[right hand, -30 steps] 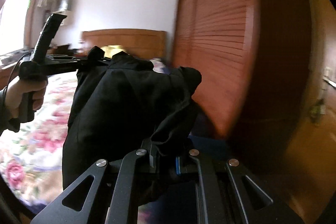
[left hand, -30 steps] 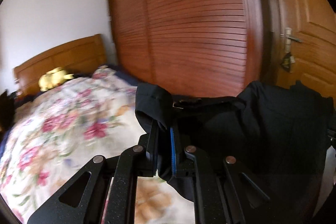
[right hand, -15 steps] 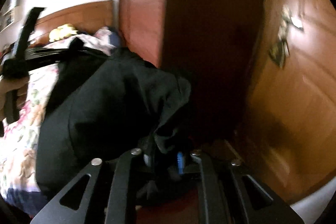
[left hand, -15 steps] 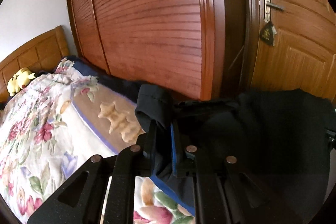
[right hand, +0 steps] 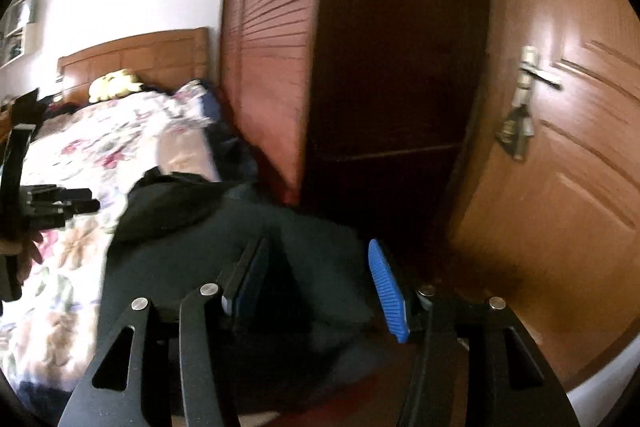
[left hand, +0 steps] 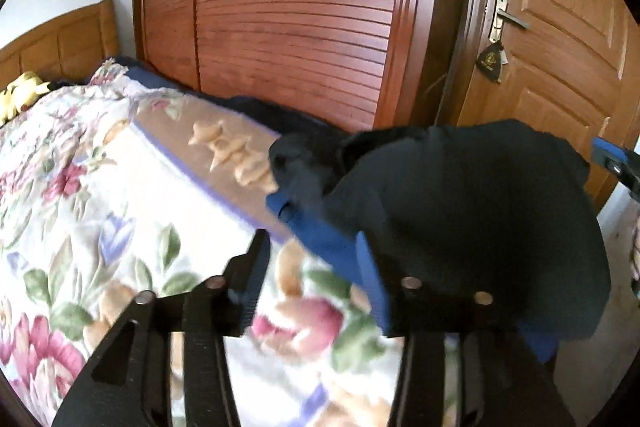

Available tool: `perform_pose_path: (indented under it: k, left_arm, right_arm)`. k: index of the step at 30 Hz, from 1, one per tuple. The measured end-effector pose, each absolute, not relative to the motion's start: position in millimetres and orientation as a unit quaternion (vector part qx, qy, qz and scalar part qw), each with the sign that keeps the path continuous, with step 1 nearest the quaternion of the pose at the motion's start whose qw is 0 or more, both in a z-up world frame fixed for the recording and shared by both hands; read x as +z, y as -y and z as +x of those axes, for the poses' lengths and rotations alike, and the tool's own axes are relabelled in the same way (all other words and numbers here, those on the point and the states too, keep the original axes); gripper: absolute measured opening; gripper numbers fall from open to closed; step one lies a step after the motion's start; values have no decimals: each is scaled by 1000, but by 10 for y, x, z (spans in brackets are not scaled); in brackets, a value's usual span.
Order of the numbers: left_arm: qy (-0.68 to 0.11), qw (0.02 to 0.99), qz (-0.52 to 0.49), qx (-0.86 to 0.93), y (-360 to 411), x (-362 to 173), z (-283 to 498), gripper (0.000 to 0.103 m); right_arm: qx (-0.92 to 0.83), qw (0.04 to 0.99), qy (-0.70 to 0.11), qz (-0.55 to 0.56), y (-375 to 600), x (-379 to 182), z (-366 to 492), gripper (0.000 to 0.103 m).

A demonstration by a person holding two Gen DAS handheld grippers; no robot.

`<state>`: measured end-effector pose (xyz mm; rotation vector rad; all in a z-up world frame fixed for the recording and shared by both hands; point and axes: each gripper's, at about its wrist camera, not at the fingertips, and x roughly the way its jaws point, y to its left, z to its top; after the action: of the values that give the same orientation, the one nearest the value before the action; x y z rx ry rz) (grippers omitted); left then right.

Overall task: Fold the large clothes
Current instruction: 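Lower the coat onto the blue pillow and open both grippers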

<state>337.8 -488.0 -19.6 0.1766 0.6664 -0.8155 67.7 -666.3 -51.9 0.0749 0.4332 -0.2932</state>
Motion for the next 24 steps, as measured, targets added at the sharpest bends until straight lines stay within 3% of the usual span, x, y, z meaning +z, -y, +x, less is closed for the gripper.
perform_pose_path:
  k: [3, 9, 13, 24]
  left_arm:
    - [-312, 864, 89, -386, 4657, -256, 3294, 71]
    - [-306, 865, 86, -388, 4233, -335, 3110, 81]
    - [-298, 866, 85, -393, 3999, -380, 2952, 83]
    - [-305, 873, 95, -368, 3627, -505, 2674, 83]
  right_arm:
    - [-117, 967, -223, 26, 6543, -585, 884, 54]
    - [-131, 941, -312, 30, 6695, -904, 1276, 55]
    - [-124, 927, -346, 67, 6892, -1223, 1340, 55]
    - [-151, 932, -314, 103, 6962, -1160, 1223, 58]
